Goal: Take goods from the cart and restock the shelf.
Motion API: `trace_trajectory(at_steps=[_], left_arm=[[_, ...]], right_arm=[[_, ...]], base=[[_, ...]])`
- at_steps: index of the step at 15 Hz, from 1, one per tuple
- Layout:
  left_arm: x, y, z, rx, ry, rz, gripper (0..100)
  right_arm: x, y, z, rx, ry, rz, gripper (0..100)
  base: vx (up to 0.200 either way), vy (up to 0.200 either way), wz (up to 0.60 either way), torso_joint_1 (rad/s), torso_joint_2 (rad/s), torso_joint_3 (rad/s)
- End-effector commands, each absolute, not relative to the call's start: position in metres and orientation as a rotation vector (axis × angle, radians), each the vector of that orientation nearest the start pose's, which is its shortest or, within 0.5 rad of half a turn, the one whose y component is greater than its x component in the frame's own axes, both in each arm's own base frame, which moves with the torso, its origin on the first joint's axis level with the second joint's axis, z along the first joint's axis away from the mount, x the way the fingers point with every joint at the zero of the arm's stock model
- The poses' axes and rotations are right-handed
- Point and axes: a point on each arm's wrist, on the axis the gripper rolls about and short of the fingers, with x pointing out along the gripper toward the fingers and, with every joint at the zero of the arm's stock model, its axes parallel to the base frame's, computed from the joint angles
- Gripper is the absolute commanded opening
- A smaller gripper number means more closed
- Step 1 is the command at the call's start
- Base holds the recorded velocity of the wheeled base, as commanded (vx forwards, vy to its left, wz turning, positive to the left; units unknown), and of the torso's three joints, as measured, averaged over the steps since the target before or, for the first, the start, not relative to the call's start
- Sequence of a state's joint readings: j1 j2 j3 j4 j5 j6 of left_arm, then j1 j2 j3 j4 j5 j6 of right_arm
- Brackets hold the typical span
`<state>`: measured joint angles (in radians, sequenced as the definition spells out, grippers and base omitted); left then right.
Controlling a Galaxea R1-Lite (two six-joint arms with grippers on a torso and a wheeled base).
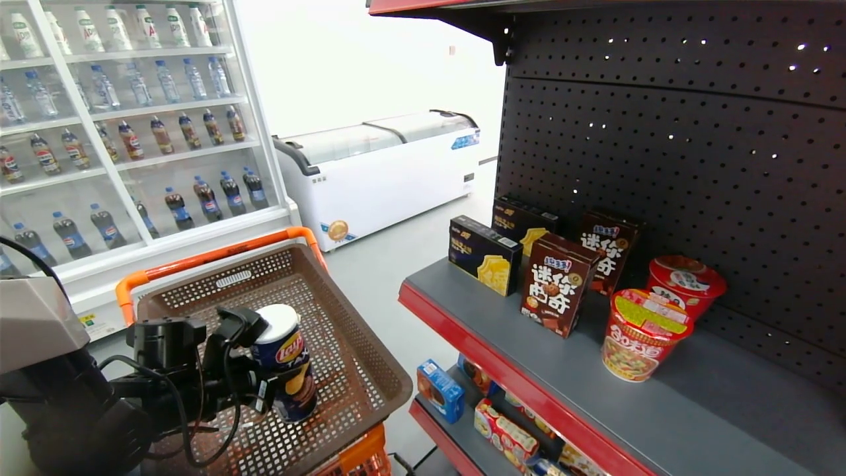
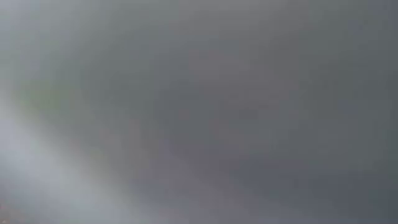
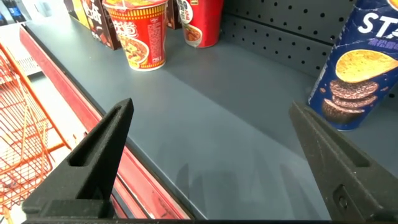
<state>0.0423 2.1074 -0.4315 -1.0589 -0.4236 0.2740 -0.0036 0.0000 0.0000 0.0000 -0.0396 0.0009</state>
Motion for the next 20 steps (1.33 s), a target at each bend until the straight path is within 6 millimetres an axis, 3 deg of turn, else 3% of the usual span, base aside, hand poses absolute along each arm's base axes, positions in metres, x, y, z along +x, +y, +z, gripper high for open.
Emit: trace_trajectory(at_steps=[1,5,10,14,15,17,20], left_arm=[[0.292,0.004,0.018,0.120,0.552,-0.437,0],[0.285,0.007,0.040,0.144,0.488,-0.393,0],[0.265,0.000,0.111,0.091,0.321,-0.324,0],[0.215,-0.001,0.162,0.064,0.241,-0.311,0],[0.188,-0.001,0.176,0.057,0.234,-0.307,0],[0.150,-0.002,0.188,0.039,0.227,-0.301,0],[0.103,-0.004,0.187,0.057,0.147,-0.307,0]], right_arm=[[-0.023,-0.001,0.075,0.000,0.000,-0.043,100],[-0.023,-0.001,0.075,0.002,0.000,-0.043,100],[-0.023,-0.001,0.075,0.000,0.000,-0.043,100],[-0.023,-0.001,0.075,0.000,0.000,-0.043,100],[-0.023,-0.001,0.075,0.002,0.000,-0.043,100],[-0.023,-0.001,0.075,0.000,0.000,-0.043,100],[-0.023,-0.001,0.075,0.000,0.000,-0.043,100]], base=[[0.000,0.000,0.00,0.000,0.00,0.000],[0.000,0.000,0.00,0.000,0.00,0.000],[0.000,0.000,0.00,0.000,0.00,0.000],[0.000,0.000,0.00,0.000,0.00,0.000],[0.000,0.000,0.00,0.000,0.00,0.000],[0.000,0.000,0.00,0.000,0.00,0.000],[0.000,0.000,0.00,0.000,0.00,0.000]])
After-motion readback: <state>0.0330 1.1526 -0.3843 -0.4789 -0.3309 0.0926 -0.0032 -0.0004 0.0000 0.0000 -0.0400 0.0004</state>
